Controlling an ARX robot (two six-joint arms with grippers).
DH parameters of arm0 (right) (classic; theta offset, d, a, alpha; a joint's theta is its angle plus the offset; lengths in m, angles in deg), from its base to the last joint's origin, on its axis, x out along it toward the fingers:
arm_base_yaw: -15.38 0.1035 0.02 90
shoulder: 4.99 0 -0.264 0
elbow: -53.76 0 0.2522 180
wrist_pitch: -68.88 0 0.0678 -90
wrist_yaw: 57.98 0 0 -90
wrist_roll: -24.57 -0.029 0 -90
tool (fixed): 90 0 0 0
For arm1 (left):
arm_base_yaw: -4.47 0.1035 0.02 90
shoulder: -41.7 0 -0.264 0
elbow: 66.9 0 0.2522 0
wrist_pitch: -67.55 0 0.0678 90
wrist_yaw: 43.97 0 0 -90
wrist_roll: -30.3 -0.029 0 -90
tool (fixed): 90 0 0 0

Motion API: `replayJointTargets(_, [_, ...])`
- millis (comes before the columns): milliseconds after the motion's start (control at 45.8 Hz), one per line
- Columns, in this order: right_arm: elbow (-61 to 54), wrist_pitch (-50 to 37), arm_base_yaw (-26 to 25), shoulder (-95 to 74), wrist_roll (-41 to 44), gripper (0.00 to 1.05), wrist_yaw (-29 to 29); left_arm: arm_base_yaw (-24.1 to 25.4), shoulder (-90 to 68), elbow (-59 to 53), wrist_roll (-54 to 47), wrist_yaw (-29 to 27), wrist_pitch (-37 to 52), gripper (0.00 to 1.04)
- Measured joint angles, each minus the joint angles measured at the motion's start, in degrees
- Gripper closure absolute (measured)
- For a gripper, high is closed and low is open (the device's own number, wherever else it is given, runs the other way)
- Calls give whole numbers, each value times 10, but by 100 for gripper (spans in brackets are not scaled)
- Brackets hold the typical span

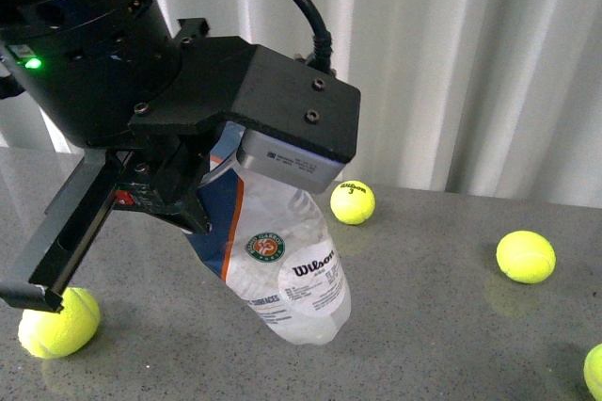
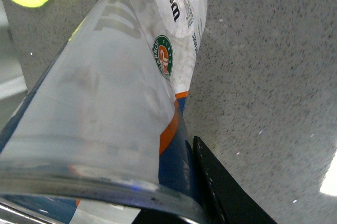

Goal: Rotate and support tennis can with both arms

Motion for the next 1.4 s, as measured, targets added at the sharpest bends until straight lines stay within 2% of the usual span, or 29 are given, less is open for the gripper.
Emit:
replayJointTargets(131, [0,0,0,0,0,7,0,-26,-35,44,-73,-11,-54,101])
replayJointTargets(197, [0,0,0,0,0,7,0,-39,-48,54,-110,-44,-62,101])
replayJointTargets(437, [0,0,0,0,0,7,0,-68,-99,96,-183,-83,-37,101])
replayJointTargets(633, [0,0,0,0,0,7,0,-65,-133,111,-224,-121,-16,101])
replayJointTargets(939, [0,0,0,0,0,7,0,-50,-149,118,-236,-118,-13,101])
replayJointTargets(1136, [0,0,0,0,0,7,0,-54,-150,118,-236,-98,-7,101])
replayJointTargets(1398, [0,0,0,0,0,7,0,-58,-150,99,-237,-98,3,101])
